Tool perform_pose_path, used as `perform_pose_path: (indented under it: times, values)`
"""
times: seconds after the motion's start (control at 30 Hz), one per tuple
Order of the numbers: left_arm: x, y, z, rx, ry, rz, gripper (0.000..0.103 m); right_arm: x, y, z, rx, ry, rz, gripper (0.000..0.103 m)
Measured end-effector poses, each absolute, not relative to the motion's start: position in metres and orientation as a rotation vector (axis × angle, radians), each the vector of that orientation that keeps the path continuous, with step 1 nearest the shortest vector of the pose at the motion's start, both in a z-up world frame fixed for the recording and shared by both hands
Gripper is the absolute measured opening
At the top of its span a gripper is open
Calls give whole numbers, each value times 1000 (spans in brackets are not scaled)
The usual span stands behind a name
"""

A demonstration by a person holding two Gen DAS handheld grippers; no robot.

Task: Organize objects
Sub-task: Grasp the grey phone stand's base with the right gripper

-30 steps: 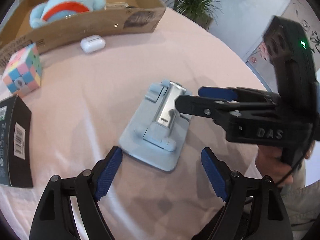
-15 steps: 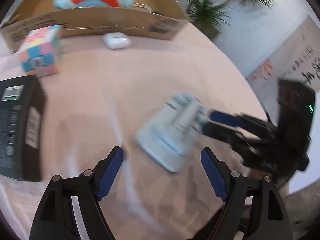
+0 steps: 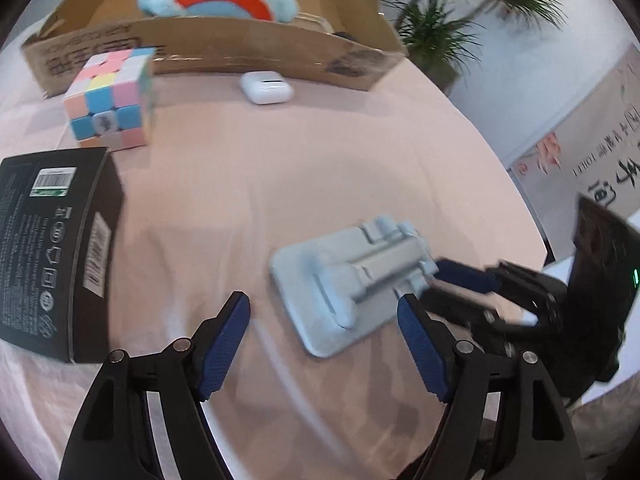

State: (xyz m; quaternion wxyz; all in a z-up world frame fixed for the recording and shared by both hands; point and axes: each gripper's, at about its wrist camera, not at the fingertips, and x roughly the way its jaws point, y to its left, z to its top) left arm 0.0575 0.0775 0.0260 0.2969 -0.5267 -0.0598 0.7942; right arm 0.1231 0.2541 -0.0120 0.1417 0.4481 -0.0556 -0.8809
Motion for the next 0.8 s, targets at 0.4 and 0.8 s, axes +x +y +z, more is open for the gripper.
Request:
perform_pose_path:
  times: [0.4,0.8]
  values:
    - [66,80,28,-1410,-128,2155,44,112,256,-17,1288,-227,-2535,34]
    - [60,63,28,-1392,-276,2161,40,115,247,-15,1282,-126,-2576,29]
